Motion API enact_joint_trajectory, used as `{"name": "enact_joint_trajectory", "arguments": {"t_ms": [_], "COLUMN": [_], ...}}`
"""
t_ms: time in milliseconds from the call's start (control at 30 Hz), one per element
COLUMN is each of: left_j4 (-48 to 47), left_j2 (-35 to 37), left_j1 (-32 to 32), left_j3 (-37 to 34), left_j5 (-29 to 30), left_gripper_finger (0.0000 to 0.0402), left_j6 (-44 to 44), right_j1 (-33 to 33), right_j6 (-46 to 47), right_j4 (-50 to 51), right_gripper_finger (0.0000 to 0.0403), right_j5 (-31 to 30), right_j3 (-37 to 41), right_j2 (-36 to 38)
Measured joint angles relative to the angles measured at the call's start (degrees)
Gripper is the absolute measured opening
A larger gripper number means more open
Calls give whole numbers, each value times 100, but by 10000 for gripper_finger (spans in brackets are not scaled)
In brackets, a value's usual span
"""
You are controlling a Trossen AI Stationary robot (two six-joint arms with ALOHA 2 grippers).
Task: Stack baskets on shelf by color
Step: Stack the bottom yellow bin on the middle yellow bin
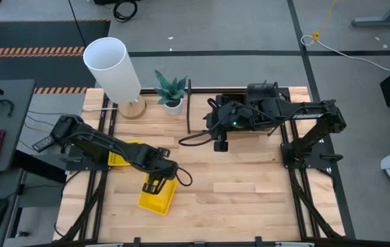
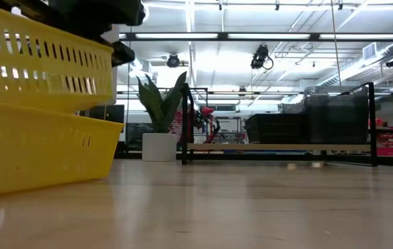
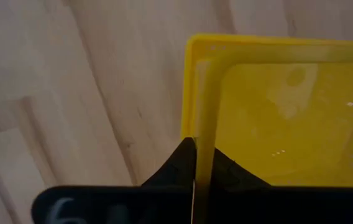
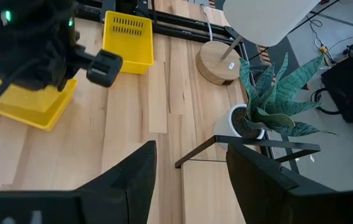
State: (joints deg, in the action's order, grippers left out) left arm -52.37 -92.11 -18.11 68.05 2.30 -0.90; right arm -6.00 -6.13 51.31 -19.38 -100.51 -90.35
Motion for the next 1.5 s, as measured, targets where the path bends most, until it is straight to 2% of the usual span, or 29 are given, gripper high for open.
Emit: {"name": "enact_joint_trajectory", "arguments": {"t_ms": [200,567,700,967,1133,1200,1300,1367,1500], "left_j4": [262,346,341,274,369,644,859,894,900], "left_j2": [-192,-189,-27,113,-28,-67,-69,-68,-40], "left_j1": [-30,-85,-12,267,333,359,410,422,447], "left_j3": [-2,-2,-2,-2,-27,-118,-326,-358,-355], "left_j5": [-4,-17,20,66,49,-204,-971,-1146,-1266], "left_gripper_finger": [40,155,167,131,98,79,37,12,13], "left_j6": [-269,-1148,-1312,-1326,-909,-773,-652,-761,-761], "right_j1": [-2,-32,-67,-164,-184,-181,-182,-186,-186], "right_j6": [0,-14,-76,-92,-59,-18,13,54,61], "right_j4": [0,81,101,98,94,78,55,64,53], "right_gripper_finger": [199,199,199,199,199,199,199,199,199], "right_j5": [0,3,7,8,4,-3,-2,-2,-2], "right_j3": [0,0,0,0,0,0,0,0,0], "right_j2": [0,-2,-2,-2,-2,-2,-2,-2,-2]}}
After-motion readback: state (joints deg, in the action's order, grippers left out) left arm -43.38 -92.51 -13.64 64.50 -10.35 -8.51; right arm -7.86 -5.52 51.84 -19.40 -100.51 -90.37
